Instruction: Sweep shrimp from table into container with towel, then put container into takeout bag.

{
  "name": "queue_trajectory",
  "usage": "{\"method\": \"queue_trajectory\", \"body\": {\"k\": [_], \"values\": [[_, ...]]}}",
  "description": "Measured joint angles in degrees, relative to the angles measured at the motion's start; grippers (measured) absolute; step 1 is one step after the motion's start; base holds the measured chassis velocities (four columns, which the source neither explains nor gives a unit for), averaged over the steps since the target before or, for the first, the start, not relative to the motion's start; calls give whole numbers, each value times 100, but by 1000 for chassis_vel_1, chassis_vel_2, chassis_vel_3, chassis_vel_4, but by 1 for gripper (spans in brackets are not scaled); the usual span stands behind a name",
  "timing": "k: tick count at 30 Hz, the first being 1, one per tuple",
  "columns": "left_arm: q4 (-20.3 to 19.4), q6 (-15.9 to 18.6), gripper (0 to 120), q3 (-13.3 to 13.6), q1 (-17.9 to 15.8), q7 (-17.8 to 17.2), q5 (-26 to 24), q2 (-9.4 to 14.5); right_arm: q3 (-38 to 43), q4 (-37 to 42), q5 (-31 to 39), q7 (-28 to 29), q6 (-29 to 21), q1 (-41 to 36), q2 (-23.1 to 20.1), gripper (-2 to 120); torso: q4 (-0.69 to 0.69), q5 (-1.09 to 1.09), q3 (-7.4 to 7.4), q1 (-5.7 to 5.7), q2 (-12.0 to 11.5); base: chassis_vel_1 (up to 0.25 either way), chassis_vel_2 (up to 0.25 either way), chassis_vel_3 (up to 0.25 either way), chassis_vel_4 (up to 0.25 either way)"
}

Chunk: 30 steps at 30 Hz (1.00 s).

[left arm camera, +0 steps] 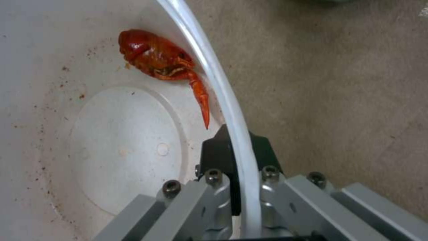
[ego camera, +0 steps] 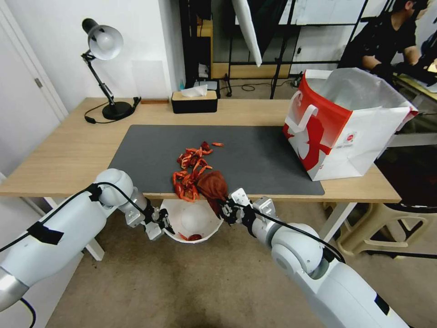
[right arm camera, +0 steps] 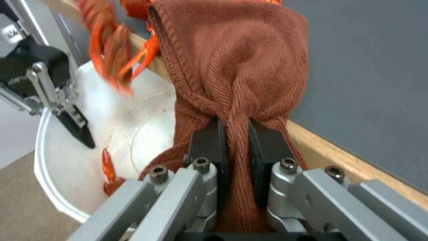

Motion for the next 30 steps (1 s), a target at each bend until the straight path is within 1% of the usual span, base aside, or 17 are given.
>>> {"method": "queue_trajectory", "body": {"k": [11, 30], "values": [[-9, 0, 0, -45, 17, 2, -47, 57, 107, 163, -27, -71, 8, -163, -90, 8, 0, 0, 0, 0, 0, 0, 0, 0, 0], [-5, 0, 0, -74, 12, 3, -70, 76, -95, 410, -24, -257, 11, -324, -334, 8, 0, 0, 0, 0, 0, 0, 0, 0, 0]]}}
